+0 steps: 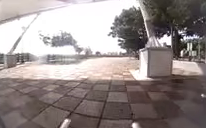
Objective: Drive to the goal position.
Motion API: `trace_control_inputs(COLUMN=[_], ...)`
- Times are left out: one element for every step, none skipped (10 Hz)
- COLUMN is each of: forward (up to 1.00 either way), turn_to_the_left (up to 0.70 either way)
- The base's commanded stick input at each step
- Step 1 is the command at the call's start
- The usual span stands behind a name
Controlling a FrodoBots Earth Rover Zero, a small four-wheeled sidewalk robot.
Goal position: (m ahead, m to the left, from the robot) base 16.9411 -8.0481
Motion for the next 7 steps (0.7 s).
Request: trace_control_inputs(forward=[0.50, 0.50, 0.50, 0.50, 0.50, 0.50, 0.50], turn_to_the_left=[0.04, 0.03, 0.00, 0.00, 0.00, 0.00, -0.06])
